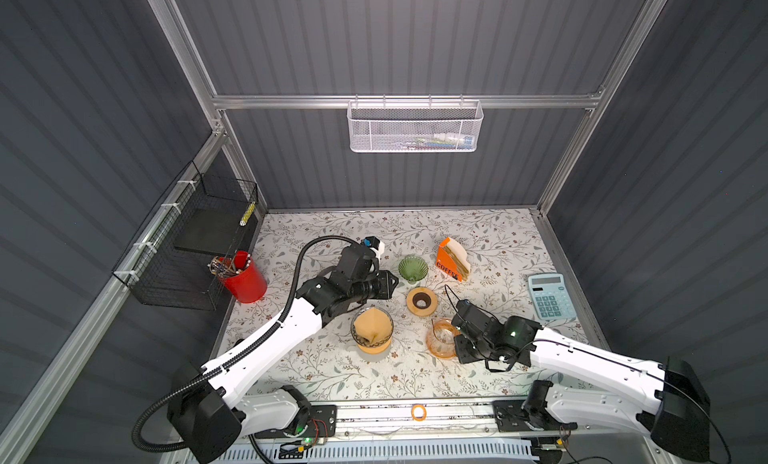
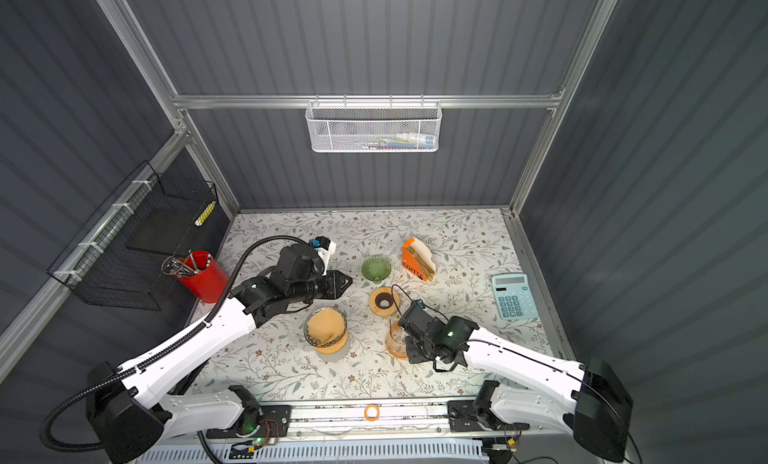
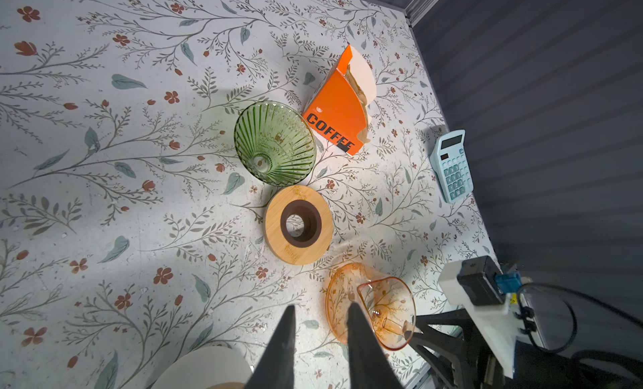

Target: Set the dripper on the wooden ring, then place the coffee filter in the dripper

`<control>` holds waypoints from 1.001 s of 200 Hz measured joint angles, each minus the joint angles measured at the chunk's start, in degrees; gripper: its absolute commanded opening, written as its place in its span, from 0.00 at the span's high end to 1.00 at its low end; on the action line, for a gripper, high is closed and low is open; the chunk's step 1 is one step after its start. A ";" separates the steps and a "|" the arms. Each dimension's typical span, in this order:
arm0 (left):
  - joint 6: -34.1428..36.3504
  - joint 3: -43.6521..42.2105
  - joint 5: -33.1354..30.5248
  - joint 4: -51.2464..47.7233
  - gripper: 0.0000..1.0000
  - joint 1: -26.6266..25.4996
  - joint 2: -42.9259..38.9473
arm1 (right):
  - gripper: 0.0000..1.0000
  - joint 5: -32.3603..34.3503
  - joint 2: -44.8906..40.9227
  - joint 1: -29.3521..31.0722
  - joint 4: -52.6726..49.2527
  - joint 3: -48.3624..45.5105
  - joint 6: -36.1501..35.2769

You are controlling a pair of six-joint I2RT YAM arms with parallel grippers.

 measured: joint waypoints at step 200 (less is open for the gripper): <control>-1.11 -1.62 -0.61 0.02 0.73 0.00 -2.08 | 0.89 4.00 4.96 9.16 -4.90 3.30 0.70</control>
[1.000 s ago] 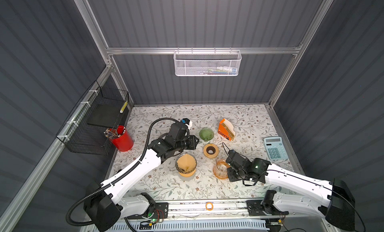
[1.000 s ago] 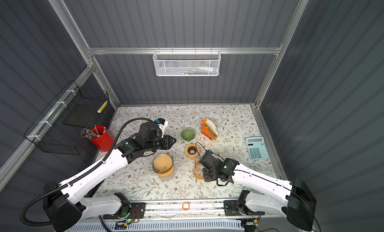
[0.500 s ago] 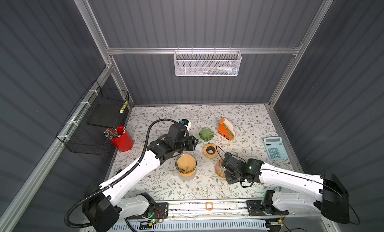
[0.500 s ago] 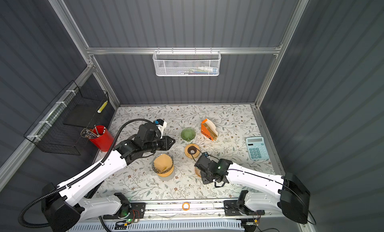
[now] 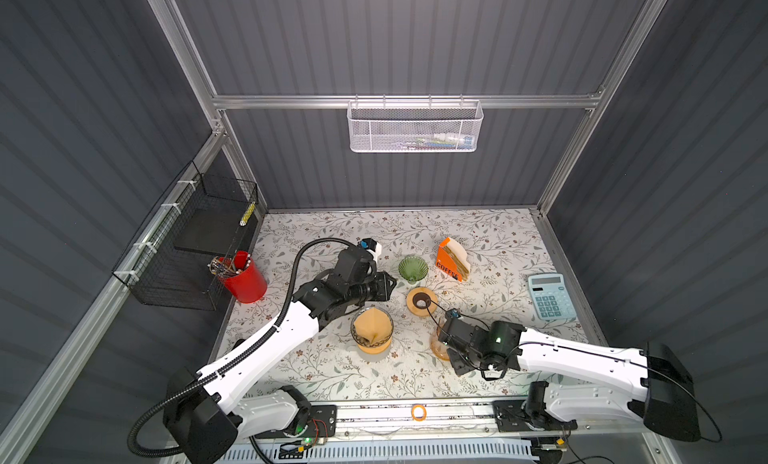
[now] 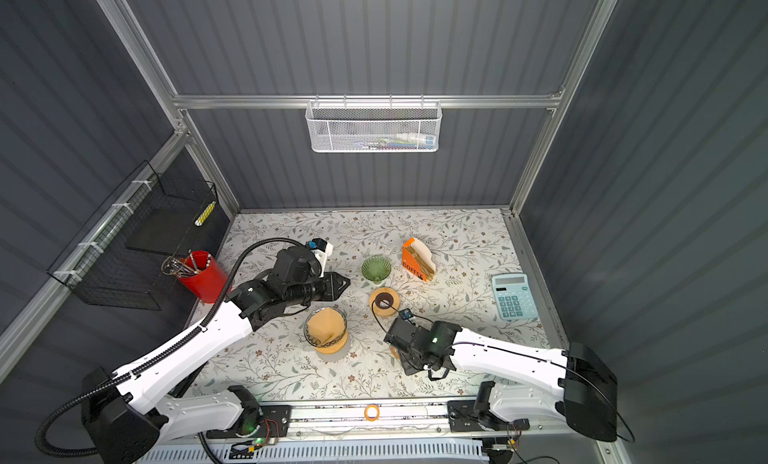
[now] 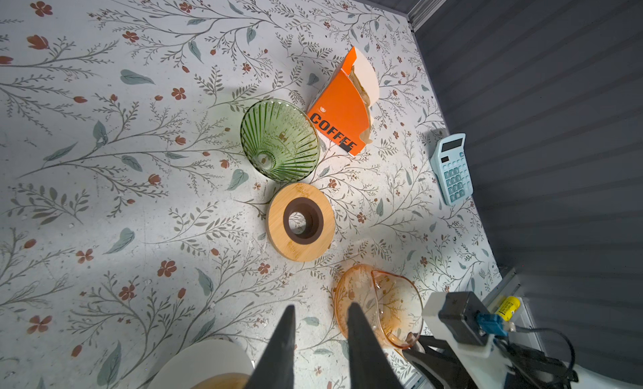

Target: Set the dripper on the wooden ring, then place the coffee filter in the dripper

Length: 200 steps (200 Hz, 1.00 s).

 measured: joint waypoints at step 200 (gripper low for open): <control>-0.37 -0.61 -0.66 -0.09 0.73 0.00 -1.60 | 0.64 1.11 7.43 8.79 1.33 4.31 4.70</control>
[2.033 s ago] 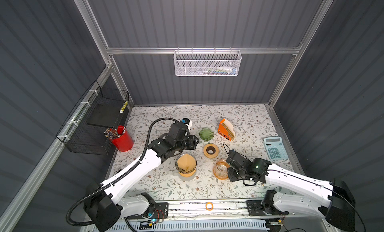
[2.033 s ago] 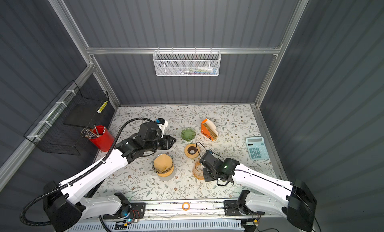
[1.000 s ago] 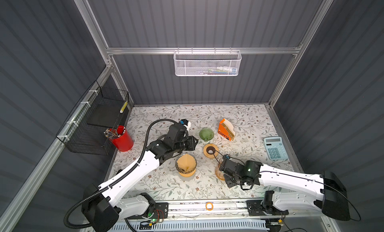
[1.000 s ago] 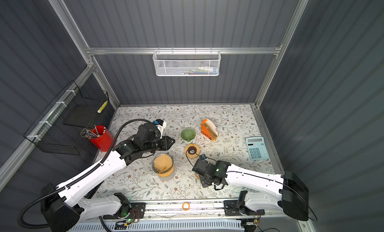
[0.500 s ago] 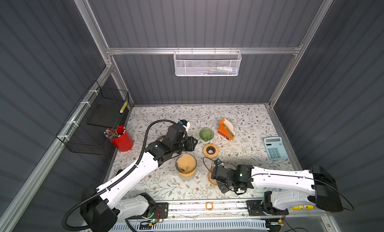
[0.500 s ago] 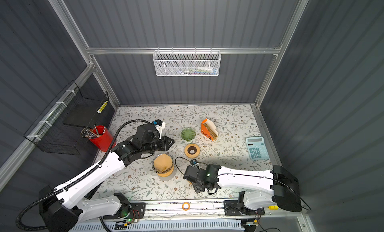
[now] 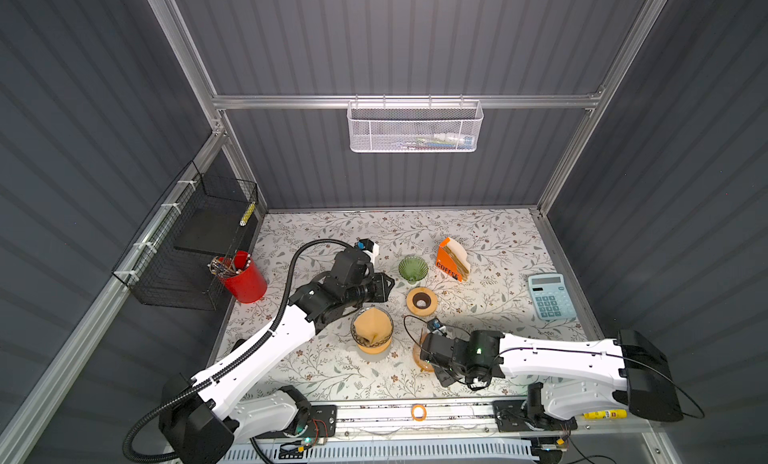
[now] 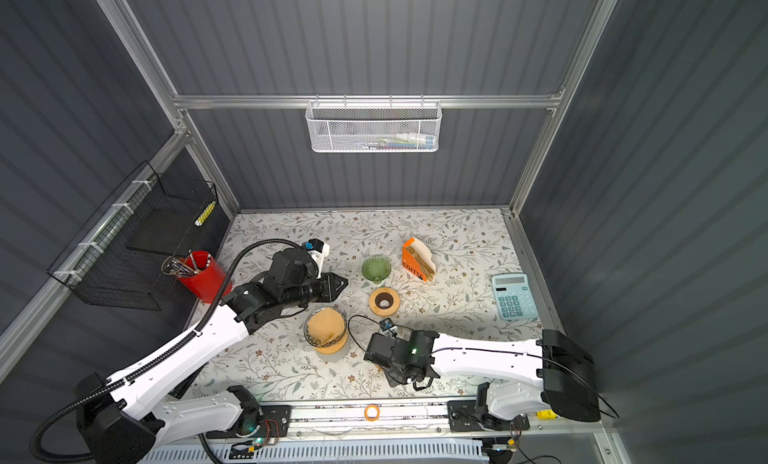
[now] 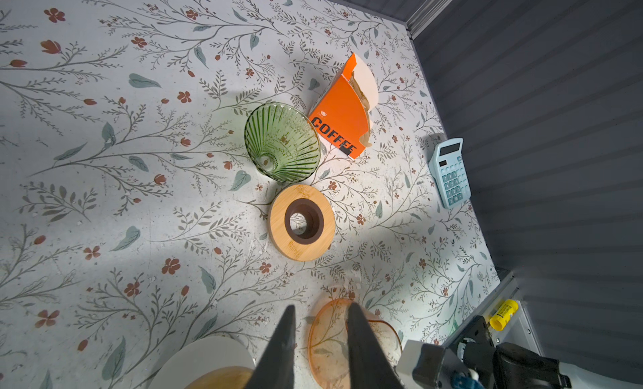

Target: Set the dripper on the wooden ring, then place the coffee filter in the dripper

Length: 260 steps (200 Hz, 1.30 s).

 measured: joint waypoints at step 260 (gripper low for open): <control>0.00 0.04 0.02 0.04 0.73 0.00 0.13 | 0.60 3.48 -2.78 -5.51 -8.90 0.33 1.99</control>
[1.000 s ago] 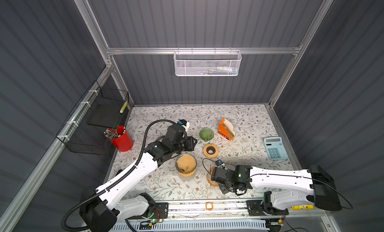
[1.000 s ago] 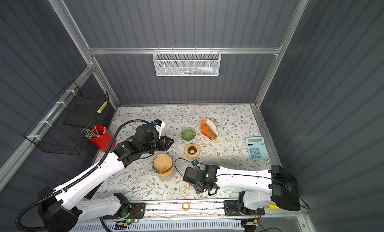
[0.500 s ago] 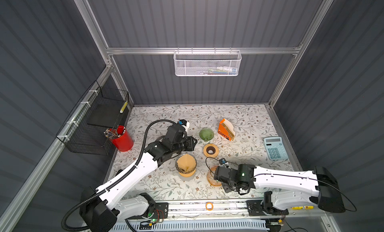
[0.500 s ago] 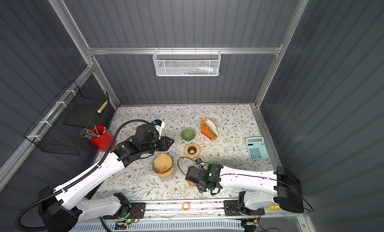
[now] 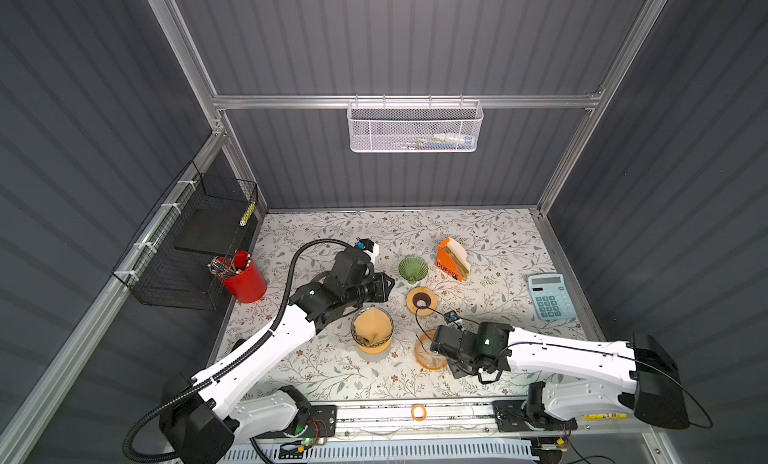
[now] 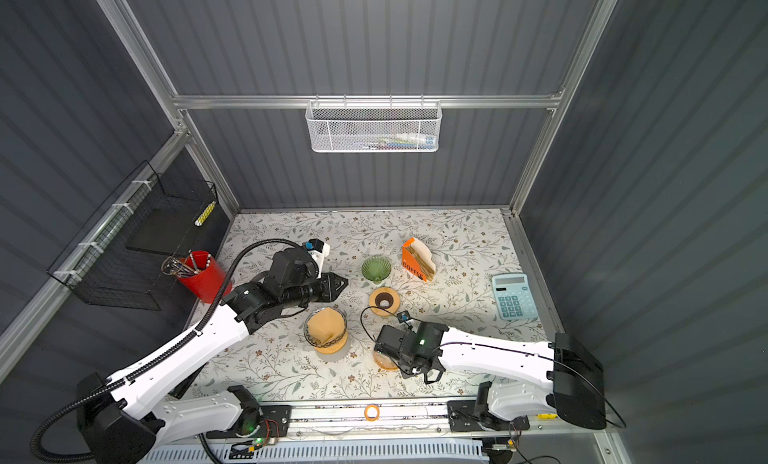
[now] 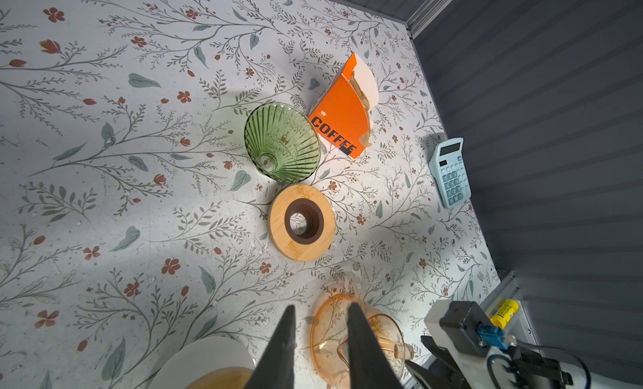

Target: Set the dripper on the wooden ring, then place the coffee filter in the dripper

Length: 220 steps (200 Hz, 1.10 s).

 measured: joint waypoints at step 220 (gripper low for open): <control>0.00 0.00 -0.46 -0.02 0.73 0.00 0.00 | 0.60 2.01 0.92 -5.14 2.40 -0.02 -4.37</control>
